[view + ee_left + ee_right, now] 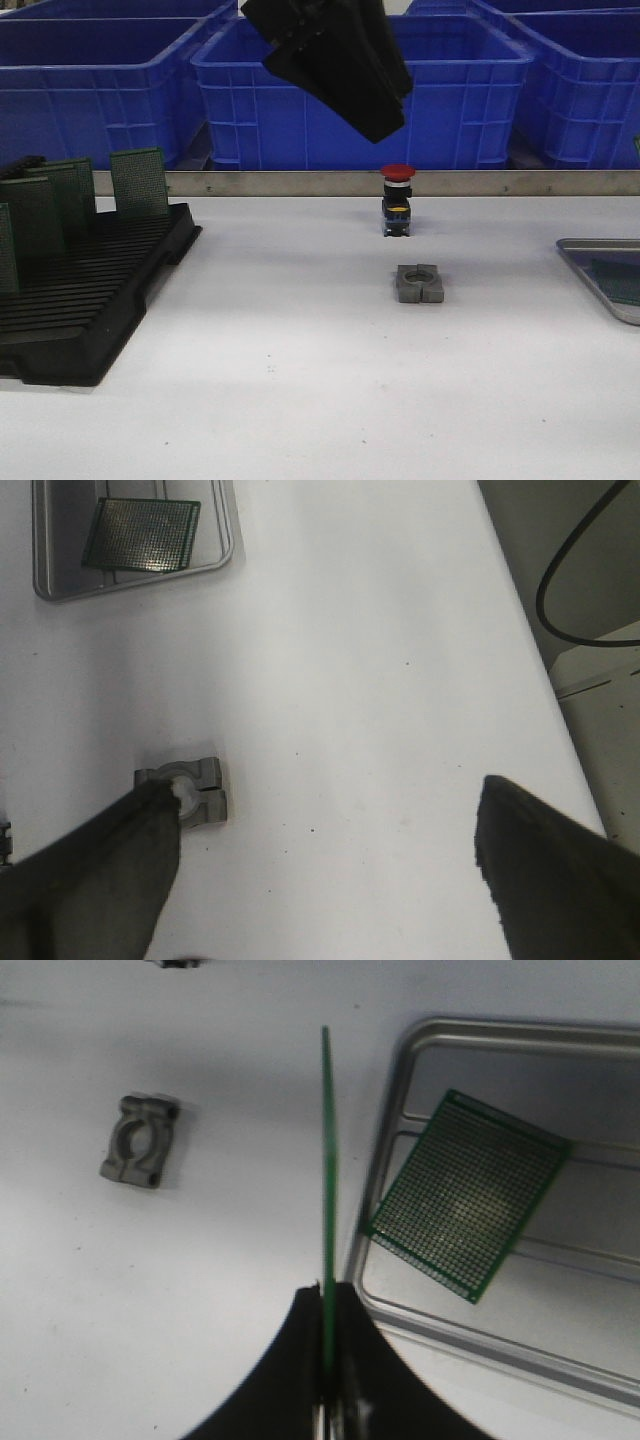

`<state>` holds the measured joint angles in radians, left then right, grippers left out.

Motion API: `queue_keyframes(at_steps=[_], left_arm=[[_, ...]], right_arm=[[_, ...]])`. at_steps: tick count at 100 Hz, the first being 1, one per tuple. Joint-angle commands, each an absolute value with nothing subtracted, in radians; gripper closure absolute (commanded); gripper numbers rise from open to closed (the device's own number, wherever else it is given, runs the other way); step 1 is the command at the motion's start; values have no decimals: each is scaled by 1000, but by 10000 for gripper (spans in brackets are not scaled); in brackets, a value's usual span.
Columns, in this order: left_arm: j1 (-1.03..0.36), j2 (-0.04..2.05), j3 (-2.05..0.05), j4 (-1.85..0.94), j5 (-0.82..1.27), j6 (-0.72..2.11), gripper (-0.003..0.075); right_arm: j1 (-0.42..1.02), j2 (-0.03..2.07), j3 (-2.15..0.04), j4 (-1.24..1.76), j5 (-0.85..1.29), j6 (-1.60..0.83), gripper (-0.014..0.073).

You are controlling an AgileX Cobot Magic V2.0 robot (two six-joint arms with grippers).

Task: Place circuit board on tray
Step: 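Lower the board onto the silver tray with the right gripper and release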

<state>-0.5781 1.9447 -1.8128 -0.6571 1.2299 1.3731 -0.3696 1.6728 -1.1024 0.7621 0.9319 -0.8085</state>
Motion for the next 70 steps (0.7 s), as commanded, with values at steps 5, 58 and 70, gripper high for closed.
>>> queue_keyframes(at_steps=[5,58,70], left_arm=[[-585,1888,-1839,-717,1270,1371,153],[-585,1888,-1839,-717,1274,1371,153],[-585,1888,-1839,-717,1274,1371,153]], right_arm=[[-378,1723,-1127,828,911,-778,662],[-379,1837,-1127,918,879,-778,662],[-379,1845,-1127,917,870,-778,662]])
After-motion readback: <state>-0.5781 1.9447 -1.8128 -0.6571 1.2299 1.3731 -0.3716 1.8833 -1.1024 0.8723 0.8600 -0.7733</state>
